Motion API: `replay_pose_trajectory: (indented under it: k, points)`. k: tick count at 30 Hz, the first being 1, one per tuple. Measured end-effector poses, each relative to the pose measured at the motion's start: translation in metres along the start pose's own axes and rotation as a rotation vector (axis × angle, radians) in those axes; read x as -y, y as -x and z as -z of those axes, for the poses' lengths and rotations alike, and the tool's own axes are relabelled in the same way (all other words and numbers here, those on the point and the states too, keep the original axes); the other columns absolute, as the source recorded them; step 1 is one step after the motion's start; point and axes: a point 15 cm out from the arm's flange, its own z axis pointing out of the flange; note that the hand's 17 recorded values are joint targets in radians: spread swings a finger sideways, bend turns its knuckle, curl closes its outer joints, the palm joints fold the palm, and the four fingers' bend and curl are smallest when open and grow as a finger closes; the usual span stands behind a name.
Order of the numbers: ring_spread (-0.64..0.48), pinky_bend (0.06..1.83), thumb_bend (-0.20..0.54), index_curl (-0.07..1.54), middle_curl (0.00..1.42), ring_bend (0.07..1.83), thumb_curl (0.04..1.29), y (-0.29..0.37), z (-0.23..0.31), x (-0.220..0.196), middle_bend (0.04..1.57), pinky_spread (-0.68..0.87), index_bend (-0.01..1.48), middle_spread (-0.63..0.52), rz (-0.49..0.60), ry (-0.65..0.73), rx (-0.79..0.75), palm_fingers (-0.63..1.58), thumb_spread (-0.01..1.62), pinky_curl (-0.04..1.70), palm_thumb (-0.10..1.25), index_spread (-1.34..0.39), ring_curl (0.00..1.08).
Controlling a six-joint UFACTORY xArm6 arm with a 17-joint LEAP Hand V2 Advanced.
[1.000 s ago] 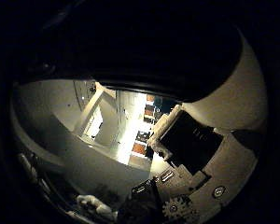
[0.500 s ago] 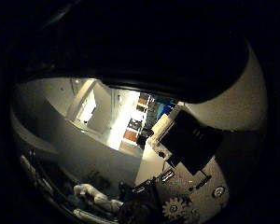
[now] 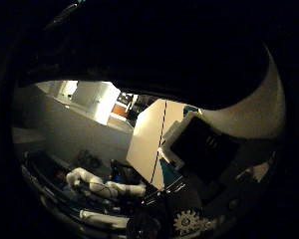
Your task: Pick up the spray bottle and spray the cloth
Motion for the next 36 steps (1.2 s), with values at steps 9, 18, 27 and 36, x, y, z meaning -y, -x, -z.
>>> replay_pose_trajectory:
  k: [9, 18, 27, 36]
  points:
    - [-0.26, 1.4, -0.015, 0.97, 0.96, 1.31, 0.8, 0.033, -0.017, 0.0, 1.3, -0.19, 1.09, -0.17, 0.19, 0.201, -0.194, 1.1, 0.87, 0.88, 1.08, -0.25, 0.93]
    - [-0.27, 1.39, -0.015, 0.96, 0.96, 1.31, 0.8, 0.054, -0.036, 0.0, 1.3, -0.19, 1.09, -0.17, 0.303, 0.356, -0.346, 1.1, 0.86, 0.89, 1.07, -0.25, 0.94]
    - [-0.27, 1.39, -0.016, 0.96, 0.96, 1.31, 0.8, 0.067, -0.05, 0.011, 1.3, -0.19, 1.09, -0.17, 0.393, 0.424, -0.498, 1.1, 0.86, 0.9, 1.06, -0.25, 0.94]
    - [-0.27, 1.38, -0.016, 0.96, 0.96, 1.3, 0.79, 0.077, -0.075, -0.001, 1.3, -0.19, 1.09, -0.17, 0.439, 0.505, -0.584, 1.1, 0.86, 0.9, 1.06, -0.25, 0.95]
